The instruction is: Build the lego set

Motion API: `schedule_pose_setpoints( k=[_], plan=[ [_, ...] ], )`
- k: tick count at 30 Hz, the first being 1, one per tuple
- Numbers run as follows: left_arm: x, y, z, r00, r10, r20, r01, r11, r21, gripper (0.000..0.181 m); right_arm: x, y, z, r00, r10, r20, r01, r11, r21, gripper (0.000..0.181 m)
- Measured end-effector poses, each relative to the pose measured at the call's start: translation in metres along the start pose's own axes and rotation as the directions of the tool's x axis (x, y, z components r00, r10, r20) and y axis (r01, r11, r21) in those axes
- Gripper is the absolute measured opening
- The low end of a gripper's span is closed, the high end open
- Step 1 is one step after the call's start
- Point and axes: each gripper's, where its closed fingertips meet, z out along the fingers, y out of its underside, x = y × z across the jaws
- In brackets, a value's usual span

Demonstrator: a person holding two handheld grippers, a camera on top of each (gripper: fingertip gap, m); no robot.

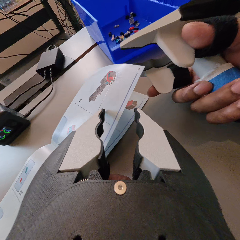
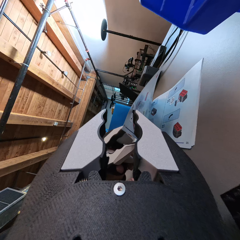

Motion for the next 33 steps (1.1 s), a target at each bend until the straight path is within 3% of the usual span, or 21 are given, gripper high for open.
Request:
schedule_pose_setpoints(
  k=[5,10,14,18,21,25,30,33],
  plan=[
    [-0.011,-0.009,0.000,0.988,0.065,0.139,-0.069,0.997,0.021,0.040,-0.010,0.003,0.006,1.000,-0.021,0.024,0.021,1.000,-0.017,0.040],
    [-0.025,-0.023,-0.013,0.961,0.075,0.268,-0.102,0.991,0.088,0.020,-0.015,0.008,0.011,0.999,-0.032,0.026,0.033,0.999,-0.030,0.040],
    [-0.036,-0.029,-0.027,0.945,-0.015,0.325,-0.039,0.987,0.157,0.015,-0.025,0.009,0.010,0.997,-0.058,0.043,0.059,0.998,-0.022,0.040],
    [-0.055,-0.033,-0.052,0.914,-0.214,0.345,0.110,0.948,0.298,0.014,-0.036,0.012,0.009,0.991,-0.124,0.047,0.125,0.992,-0.018,0.040],
    [-0.079,-0.027,-0.080,0.841,-0.436,0.321,0.272,0.853,0.445,0.013,-0.039,0.022,0.012,0.986,-0.161,0.040,0.162,0.986,-0.040,0.040],
    [-0.108,-0.002,-0.118,0.695,-0.686,0.214,0.461,0.654,0.600,0.013,-0.039,0.044,0.021,0.981,-0.190,0.035,0.193,0.977,-0.090,0.040],
    [-0.132,0.029,-0.145,0.525,-0.851,0.025,0.627,0.407,0.664,0.013,-0.033,0.075,0.039,0.972,-0.232,0.027,0.234,0.959,-0.158,0.040],
    [-0.141,0.045,-0.152,0.467,-0.884,-0.021,0.670,0.339,0.660,0.013,-0.029,0.098,0.049,0.958,-0.284,0.032,0.284,0.934,-0.215,0.040]
  ],
)
